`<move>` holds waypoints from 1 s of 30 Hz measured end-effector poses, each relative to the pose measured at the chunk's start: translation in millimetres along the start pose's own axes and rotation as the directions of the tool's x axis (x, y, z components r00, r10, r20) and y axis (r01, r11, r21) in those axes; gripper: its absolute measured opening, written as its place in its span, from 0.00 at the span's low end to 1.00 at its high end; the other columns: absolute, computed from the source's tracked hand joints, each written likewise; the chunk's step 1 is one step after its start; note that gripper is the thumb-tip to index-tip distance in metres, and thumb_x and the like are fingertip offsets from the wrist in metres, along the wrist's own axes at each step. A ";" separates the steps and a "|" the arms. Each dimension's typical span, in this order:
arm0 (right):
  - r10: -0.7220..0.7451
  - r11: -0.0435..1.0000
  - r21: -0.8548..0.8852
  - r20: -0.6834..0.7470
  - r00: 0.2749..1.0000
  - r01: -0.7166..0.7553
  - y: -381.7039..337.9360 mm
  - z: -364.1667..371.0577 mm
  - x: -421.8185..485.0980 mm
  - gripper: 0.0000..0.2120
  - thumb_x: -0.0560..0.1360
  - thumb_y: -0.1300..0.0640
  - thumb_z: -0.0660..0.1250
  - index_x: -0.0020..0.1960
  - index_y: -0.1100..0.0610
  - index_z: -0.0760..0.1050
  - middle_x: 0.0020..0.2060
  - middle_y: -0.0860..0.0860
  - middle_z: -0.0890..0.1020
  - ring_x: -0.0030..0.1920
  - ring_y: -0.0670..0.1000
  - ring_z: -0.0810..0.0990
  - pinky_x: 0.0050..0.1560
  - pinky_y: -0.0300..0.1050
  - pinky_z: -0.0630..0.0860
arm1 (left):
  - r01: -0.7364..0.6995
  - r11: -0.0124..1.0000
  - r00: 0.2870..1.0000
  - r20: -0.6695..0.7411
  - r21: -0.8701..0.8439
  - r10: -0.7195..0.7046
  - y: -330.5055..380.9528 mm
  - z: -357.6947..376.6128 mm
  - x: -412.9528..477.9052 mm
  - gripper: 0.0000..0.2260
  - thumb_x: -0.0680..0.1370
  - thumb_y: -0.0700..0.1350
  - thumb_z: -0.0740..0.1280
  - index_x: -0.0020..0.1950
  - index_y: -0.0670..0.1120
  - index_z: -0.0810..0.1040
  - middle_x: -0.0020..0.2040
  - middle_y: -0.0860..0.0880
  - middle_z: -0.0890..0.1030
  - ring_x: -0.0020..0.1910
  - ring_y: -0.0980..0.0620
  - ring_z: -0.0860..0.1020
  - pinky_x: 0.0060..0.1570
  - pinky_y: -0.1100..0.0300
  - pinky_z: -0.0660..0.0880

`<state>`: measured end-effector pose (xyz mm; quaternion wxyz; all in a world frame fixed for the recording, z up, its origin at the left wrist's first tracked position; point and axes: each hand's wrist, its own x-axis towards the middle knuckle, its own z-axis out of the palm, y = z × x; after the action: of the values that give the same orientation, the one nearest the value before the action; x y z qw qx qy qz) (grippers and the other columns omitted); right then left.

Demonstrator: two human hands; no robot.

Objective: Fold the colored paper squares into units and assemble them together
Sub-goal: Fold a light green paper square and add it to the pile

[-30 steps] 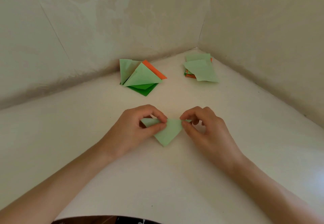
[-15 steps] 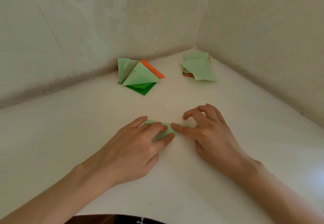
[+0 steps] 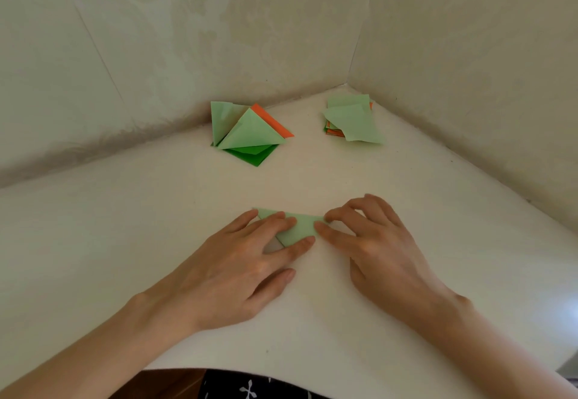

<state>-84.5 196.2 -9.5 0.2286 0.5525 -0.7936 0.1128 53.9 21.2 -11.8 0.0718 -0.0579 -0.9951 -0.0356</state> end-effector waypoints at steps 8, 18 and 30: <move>-0.030 0.999 -0.033 0.015 0.999 0.031 0.8 2.3 -2.3 0.28 0.64 0.65 0.49 0.54 0.58 0.82 0.46 0.53 0.82 0.46 0.58 0.79 0.62 0.53 0.63 | 0.038 0.981 0.999 -0.015 -0.192 -0.041 -1.3 0.3 -2.6 0.21 0.80 0.57 0.52 0.68 0.53 0.74 0.68 0.49 0.71 0.69 0.54 0.64 0.70 0.56 0.53; -0.073 0.996 0.053 -0.039 0.997 0.075 -3.3 2.9 -3.4 0.25 0.65 0.68 0.51 0.53 0.63 0.81 0.49 0.56 0.82 0.50 0.58 0.73 0.56 0.49 0.67 | -0.016 0.991 0.999 -0.049 -0.133 0.010 10.1 -3.6 6.2 0.20 0.79 0.53 0.56 0.64 0.45 0.77 0.59 0.51 0.77 0.56 0.53 0.74 0.63 0.58 0.63; -0.123 0.970 0.219 0.062 0.990 0.107 -4.0 -4.9 -3.0 0.25 0.65 0.66 0.50 0.52 0.61 0.82 0.49 0.54 0.83 0.41 0.56 0.81 0.42 0.43 0.77 | -0.021 0.993 0.993 -0.117 -0.118 0.007 5.3 -6.0 -20.0 0.19 0.79 0.52 0.56 0.60 0.46 0.80 0.62 0.51 0.79 0.62 0.57 0.75 0.67 0.54 0.63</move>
<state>-78.8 199.4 -6.9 0.1436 0.6230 -0.7514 0.1635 75.0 23.8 -8.5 0.1264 -0.0668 -0.9849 -0.0974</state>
